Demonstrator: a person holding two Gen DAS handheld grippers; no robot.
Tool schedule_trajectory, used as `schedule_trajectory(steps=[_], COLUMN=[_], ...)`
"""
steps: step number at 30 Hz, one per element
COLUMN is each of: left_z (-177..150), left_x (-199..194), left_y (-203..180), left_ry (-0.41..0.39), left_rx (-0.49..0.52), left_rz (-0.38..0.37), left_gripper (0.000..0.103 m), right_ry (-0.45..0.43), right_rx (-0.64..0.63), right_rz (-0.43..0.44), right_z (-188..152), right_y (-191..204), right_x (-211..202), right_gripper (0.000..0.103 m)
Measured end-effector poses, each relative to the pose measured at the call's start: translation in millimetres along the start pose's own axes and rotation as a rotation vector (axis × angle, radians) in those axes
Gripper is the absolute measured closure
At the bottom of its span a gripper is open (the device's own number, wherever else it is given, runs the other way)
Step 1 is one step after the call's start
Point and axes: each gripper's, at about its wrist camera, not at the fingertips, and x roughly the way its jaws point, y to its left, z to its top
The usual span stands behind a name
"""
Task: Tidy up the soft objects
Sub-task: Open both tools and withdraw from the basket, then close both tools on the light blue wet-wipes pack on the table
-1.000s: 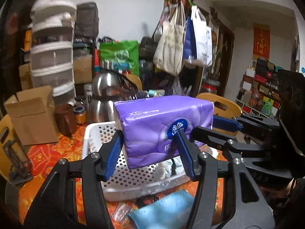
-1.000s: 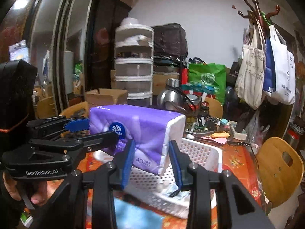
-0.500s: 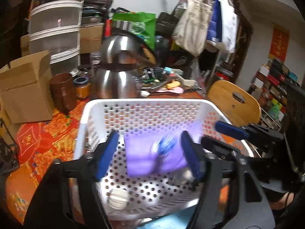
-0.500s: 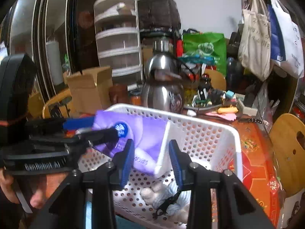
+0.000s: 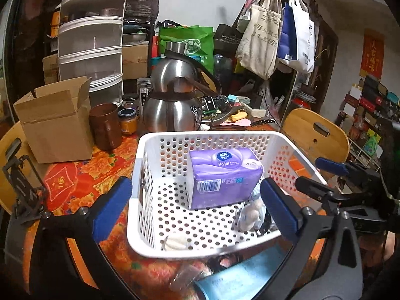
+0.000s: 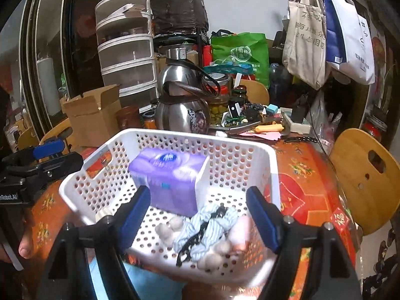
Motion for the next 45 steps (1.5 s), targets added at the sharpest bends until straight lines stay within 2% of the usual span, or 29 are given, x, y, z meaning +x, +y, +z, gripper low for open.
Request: schedule_trajectory(steps=[7, 15, 21, 27, 31, 35, 40, 45], left_z=[-4.7, -7.9, -24.8, -60.1, -87.4, -120.6, -154.5, -175.3], left_x=[-16.2, -34.0, -49.1, -77.8, -88.3, -91.1, -65.6, -32.3], left_y=[-9.2, -8.4, -7.2, -1.4, 4.7, 8.1, 3.9, -1.1], left_ry=[-0.003, -0.004, 0.023, 0.051, 0.102, 0.148, 0.221, 0.304], left_rx=[0.018, 0.009, 0.005, -0.008, -0.022, -0.059, -0.083, -0.104], left_rz=[0.011, 0.028, 0.022, 0.024, 0.018, -0.004, -0.030, -0.043], left_gripper=[0.001, 0.001, 0.001, 0.001, 0.001, 0.001, 0.001, 0.002], right_ry=[-0.020, -0.023, -0.020, -0.026, -0.028, 0.038, 0.079, 0.127], right_rx=[-0.042, -0.033, -0.026, -0.016, -0.035, -0.028, -0.017, -0.025], right_rz=[0.007, 0.015, 0.020, 0.038, 0.025, 0.036, 0.043, 0.025], right_z=[-6.9, -9.9, -20.8, -42.8, -64.0, -90.1, -123.3, -140.8], right_y=[15.3, 17.7, 21.0, 25.8, 31.7, 35.7, 35.1, 33.7], right_x=[-20.6, -26.1, -35.8, -64.0, -81.4, -81.9, -69.4, -48.3], right_gripper=[0.024, 0.024, 0.024, 0.024, 0.024, 0.024, 0.024, 0.025])
